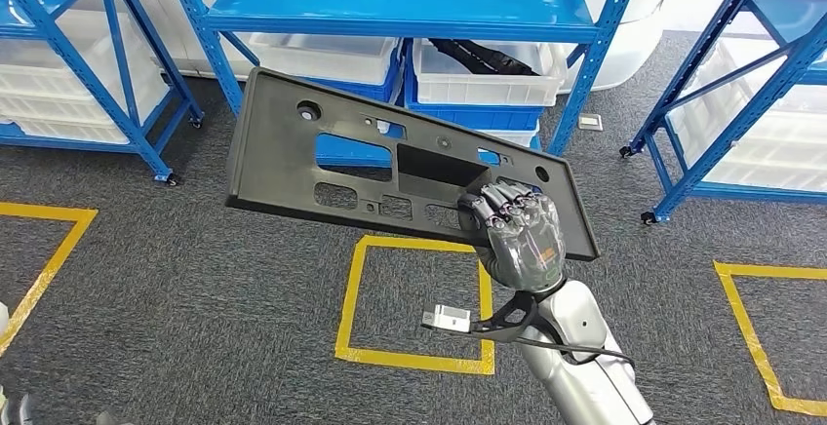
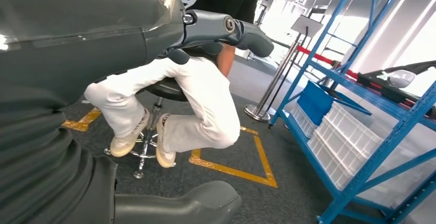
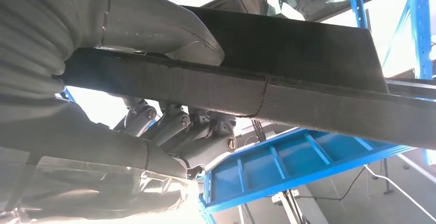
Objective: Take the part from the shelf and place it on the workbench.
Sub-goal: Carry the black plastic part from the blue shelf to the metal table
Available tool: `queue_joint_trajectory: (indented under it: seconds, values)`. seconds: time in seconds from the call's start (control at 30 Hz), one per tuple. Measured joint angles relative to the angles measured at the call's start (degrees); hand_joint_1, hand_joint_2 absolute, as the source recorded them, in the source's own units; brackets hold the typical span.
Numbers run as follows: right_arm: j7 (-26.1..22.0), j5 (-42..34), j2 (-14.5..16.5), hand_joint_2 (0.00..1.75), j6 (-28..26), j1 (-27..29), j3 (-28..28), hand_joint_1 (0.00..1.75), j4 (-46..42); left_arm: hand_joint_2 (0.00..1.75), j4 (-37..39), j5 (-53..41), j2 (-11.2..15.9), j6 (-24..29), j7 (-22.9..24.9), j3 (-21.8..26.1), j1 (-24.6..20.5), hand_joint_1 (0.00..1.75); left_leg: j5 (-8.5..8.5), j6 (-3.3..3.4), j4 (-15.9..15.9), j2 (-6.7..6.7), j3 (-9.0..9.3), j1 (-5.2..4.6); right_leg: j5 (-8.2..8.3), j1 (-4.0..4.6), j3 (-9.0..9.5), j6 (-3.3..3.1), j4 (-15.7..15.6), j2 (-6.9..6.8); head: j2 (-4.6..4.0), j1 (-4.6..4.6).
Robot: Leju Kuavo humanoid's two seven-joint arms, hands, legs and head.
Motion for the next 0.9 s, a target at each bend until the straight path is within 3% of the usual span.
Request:
queue_joint_trajectory:
  seconds: [0.03, 0.07, 0.1, 0.17, 0.23, 0.33, 0.37, 0.43, 0.5, 0.53, 0.57, 0.6, 0.67, 0.7, 0.77, 0.83, 0.9]
  values:
    - [0.0, 0.0, 0.0, 1.75, 0.0, 0.09, 0.0, 1.75, -0.01, 1.75, 0.0, 0.02, 0.02, 0.0, 0.01, 0.01, -0.01, 0.0, -0.83, -0.2, 2.85, 0.0, -0.25, 0.08, 0.54, 0.04, -0.69, 0.08, 0.19, -0.03, 0.0, 0.01]
    - [0.0, 0.0, 0.0, 1.75, 0.0, 0.19, 0.0, 1.75, -0.02, 1.75, 0.0, 0.02, 0.03, 0.0, 0.01, 0.01, -0.02, 0.0, -0.48, -0.35, 3.87, 0.01, 0.36, 0.19, 0.94, 0.06, -1.46, 0.23, 0.47, -0.04, 0.0, -0.02]
    - [0.0, 0.0, 0.0, 1.75, 0.0, 0.26, 0.0, 1.75, -0.03, 1.75, 0.0, 0.02, 0.04, 0.0, 0.01, 0.0, -0.03, 0.0, 0.69, -0.42, 2.52, 0.02, 2.15, 0.36, 1.23, 0.02, -2.21, 0.42, 0.86, -0.03, 0.0, -0.02]
    - [0.0, 0.0, 0.0, 1.75, 0.0, 0.31, -0.01, 1.75, -0.14, 1.75, 0.0, -0.06, 0.07, 0.0, 0.01, 0.01, -0.11, 0.0, 2.34, -0.52, -4.77, -0.01, 7.88, 0.65, 1.55, 0.02, -3.52, 0.84, 1.81, -0.01, 0.0, -0.05]
    - [0.0, 0.04, 0.01, 1.75, 0.0, 0.29, -0.04, 1.75, -0.32, 1.75, 0.0, -1.03, 0.08, 0.0, 0.0, 0.16, -0.23, 0.0, 2.28, -0.13, -10.29, -0.19, 11.33, 0.53, 1.95, 0.2, -4.43, 1.48, 2.51, -0.02, 0.0, 0.03]
    - [-0.14, 0.08, -0.02, 1.75, 0.0, 0.52, -0.18, 1.75, -0.52, 1.75, 0.0, -2.13, 0.08, 0.0, 0.01, 0.77, -0.34, 0.0, 2.81, 1.31, -11.41, -0.14, 10.85, 0.1, 2.73, 0.25, -5.23, 2.91, 2.76, 0.02, 0.0, 0.1]
    - [-0.25, 0.04, -0.05, 1.75, 0.0, 0.7, -0.33, 1.75, -0.58, 1.75, 0.0, -2.13, 0.08, 0.0, 0.01, 0.95, -0.4, 0.0, 3.36, 1.97, -11.6, 0.0, 10.43, 0.05, 2.22, 0.2, -5.79, 3.17, 3.3, 0.09, 0.0, 0.11]
    - [-0.48, -0.08, -0.11, 1.75, 0.0, 1.04, -0.69, 1.75, -0.68, 1.75, 0.0, -2.13, 0.11, 0.0, -0.01, 1.26, -0.53, 0.0, 4.6, 3.21, -11.96, 0.28, 9.26, 0.09, -1.18, 0.12, -7.64, 2.97, 7.19, 0.23, 0.0, 0.35]
    - [-0.6, -0.26, -0.21, 1.75, 0.0, 1.36, -0.93, 1.75, -0.7, 1.75, 0.0, -2.02, 0.14, 0.0, -0.01, 1.39, -0.59, 0.0, 5.73, 3.67, -11.96, 0.33, 7.73, -0.06, -5.61, -0.03, -9.87, 2.68, 14.17, 0.3, 0.0, 0.58]
    - [-0.66, -0.38, -0.28, 1.75, 0.0, 1.54, -1.04, 1.75, -0.7, 1.75, 0.0, -1.98, 0.14, 0.0, -0.01, 1.45, -0.57, 0.0, 6.34, 3.66, -11.94, 0.34, 6.92, -0.09, -6.77, -0.08, -10.32, 2.88, 17.03, 0.3, 0.0, 0.61]
    - [-0.8, -0.51, -0.35, 1.75, 0.0, 1.67, -1.14, 1.75, -0.69, 1.75, 0.0, -1.9, 0.14, 0.0, 0.0, 1.45, -0.56, 0.0, 6.94, 3.59, -11.92, 0.35, 6.11, -0.1, -6.87, -0.12, -9.95, 3.31, 18.25, 0.29, 0.0, 0.63]
    - [-0.98, -0.62, -0.39, 1.75, 0.0, 1.76, -1.22, 1.75, -0.68, 1.75, 0.0, -1.81, 0.14, 0.0, 0.0, 1.42, -0.54, 0.0, 7.56, 3.46, -11.9, 0.36, 5.33, -0.1, -6.07, -0.14, -8.6, 3.85, 17.49, 0.29, 0.0, 0.67]
    - [-1.34, -0.76, -0.38, 1.75, 0.0, 1.67, -1.31, 1.75, -0.66, 1.75, 0.0, -1.79, 0.13, 0.0, -0.01, 1.31, -0.53, 0.0, 8.7, 3.02, -11.86, 0.36, 4.04, -0.12, -3.86, -0.21, -3.46, 4.55, 10.7, 0.29, 0.0, 0.67]
    - [-1.42, -0.81, -0.32, 1.75, 0.0, 1.53, -1.31, 1.75, -0.66, 1.75, 0.0, -2.01, 0.11, 0.0, -0.01, 1.27, -0.53, 0.0, 9.25, 2.7, -11.84, 0.36, 3.54, -0.17, -3.48, -0.06, -0.69, 4.41, 6.45, 0.33, 0.0, 0.65]
    - [-1.46, -0.98, -0.23, 1.75, 0.0, 1.2, -1.32, 1.75, -0.58, 1.75, 0.01, -2.26, 0.1, 0.0, -0.01, 1.25, -0.52, 0.0, 10.29, 1.97, -12.01, 0.47, 3.1, -0.21, -3.62, 0.38, 1.9, 3.52, 1.31, 0.46, 0.0, 0.61]
    - [-1.46, -1.16, -0.2, 1.75, 0.0, 0.91, -1.33, 1.75, -0.38, 1.75, 0.03, -2.05, 0.1, -0.01, -0.01, 1.18, -0.49, 0.0, 11.22, 1.2, -12.49, 0.7, 3.14, -0.13, -3.16, 0.6, 1.36, 2.43, 0.69, 0.63, 0.0, 0.66]
    - [-1.46, -1.48, -0.09, 1.75, 0.0, 0.67, -1.32, 1.75, -0.05, 1.75, 0.05, -1.17, 0.09, -0.01, -0.01, 1.0, -0.4, 0.0, 10.13, 0.54, -11.73, 0.7, 2.58, 0.1, -2.14, 0.11, 1.07, 1.32, 0.45, 0.85, 0.0, 0.67]
